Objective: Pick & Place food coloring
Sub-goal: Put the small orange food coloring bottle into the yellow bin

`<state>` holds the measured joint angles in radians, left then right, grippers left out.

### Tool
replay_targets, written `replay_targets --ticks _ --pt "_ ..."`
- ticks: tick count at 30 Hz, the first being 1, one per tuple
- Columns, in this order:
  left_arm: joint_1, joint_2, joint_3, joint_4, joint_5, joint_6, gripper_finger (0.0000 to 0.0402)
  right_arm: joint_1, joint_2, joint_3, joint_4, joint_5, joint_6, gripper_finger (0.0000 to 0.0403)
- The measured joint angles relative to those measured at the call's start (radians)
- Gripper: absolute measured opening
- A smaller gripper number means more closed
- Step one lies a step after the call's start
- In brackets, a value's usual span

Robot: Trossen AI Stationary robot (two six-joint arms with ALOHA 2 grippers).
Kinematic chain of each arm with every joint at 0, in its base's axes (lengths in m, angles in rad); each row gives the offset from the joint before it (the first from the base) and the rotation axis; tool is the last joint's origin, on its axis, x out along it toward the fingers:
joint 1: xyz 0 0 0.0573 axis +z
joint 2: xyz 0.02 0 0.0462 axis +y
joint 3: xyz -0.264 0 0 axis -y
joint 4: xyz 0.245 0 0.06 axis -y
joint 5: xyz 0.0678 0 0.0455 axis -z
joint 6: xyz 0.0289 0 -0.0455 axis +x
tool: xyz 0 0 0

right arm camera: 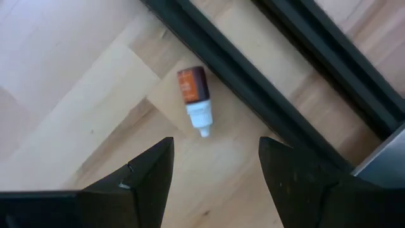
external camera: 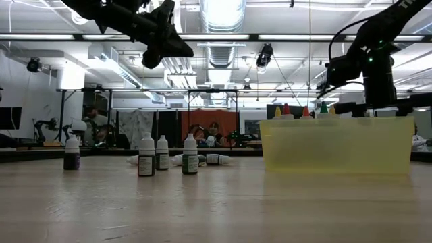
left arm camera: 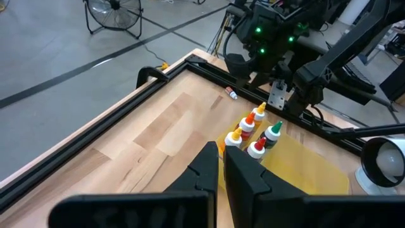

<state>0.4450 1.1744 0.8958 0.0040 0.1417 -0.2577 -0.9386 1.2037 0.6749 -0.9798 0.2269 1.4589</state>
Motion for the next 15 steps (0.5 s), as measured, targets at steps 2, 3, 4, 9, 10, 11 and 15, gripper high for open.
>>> replay_targets --ticks 2,3,4,9,10,11,15 --pt "0.0 0.0 0.0 0.001 0.0 0.0 0.0 0.0 0.0 -0.005 0.007 0.012 -0.004 0.0221" --pt "0.0 0.0 0.0 0.001 0.0 0.0 0.0 0.0 0.0 -0.01 0.02 0.013 -0.014 0.0221" --pt "0.0 0.0 0.0 0.001 0.0 0.0 0.0 0.0 0.0 -0.016 0.038 0.013 -0.024 0.0221" --pt "0.0 0.0 0.0 0.001 0.0 0.0 0.0 0.0 0.0 -0.052 0.103 0.018 0.032 0.0221" --pt "0.0 0.0 0.0 0.001 0.0 0.0 0.0 0.0 0.0 -0.059 0.109 0.029 0.041 0.0221" --pt "0.0 0.0 0.0 0.002 0.0 0.0 0.0 0.0 0.0 -0.064 0.109 0.045 0.045 0.0221" --pt "0.0 0.0 0.0 0.002 0.0 0.0 0.0 0.0 0.0 -0.078 0.111 0.115 0.037 0.0221"
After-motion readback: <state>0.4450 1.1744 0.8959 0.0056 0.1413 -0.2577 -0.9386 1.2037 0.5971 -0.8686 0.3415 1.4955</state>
